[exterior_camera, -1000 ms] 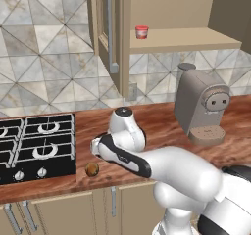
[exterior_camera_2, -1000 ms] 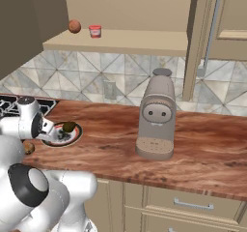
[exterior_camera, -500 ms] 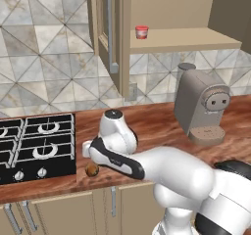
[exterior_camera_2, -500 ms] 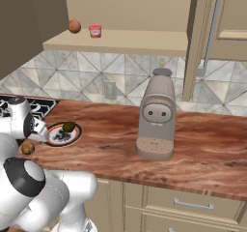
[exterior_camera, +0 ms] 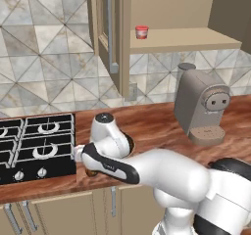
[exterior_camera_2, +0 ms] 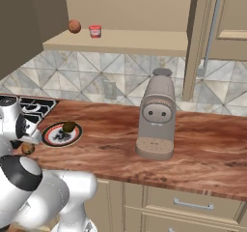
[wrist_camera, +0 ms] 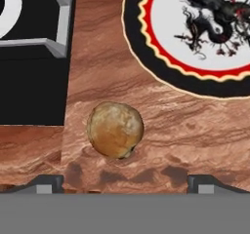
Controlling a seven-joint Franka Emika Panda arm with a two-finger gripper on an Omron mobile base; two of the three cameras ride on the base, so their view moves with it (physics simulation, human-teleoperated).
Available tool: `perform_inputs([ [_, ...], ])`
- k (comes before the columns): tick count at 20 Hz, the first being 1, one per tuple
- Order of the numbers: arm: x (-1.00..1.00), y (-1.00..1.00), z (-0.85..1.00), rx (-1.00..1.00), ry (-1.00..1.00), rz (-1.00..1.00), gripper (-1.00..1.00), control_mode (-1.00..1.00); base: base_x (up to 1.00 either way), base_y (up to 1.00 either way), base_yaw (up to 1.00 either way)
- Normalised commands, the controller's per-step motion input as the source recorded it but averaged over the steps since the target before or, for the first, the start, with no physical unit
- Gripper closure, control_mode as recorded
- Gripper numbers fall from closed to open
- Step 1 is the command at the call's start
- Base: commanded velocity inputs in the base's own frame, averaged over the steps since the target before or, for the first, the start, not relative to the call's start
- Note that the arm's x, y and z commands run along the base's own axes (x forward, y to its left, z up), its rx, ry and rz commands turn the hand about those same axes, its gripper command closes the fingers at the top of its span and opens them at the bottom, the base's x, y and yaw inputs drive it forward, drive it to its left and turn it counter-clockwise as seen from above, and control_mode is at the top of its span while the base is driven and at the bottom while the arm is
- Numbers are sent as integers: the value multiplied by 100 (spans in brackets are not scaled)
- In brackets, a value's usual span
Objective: Pick the avocado and bread from the counter and place them on the plate. Then pick the jam from the cabinet and place it next to the plate. Lastly close the cabinet door.
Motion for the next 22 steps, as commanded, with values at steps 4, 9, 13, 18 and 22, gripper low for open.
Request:
perform_inputs([
  [4,7,12,-31,0,3,0,-100,-100,0,0,0],
  [9,2,9,-36,0,0,0,-100,-100,0,0,0],
  [13,14,2,-22,1,0,0,-100,-100,0,0,0],
  [18,34,0,-8,2,0,0,-100,-100,0,0,0],
  [22,17,12,-25,0,0,0,-100,-100,0,0,0],
])
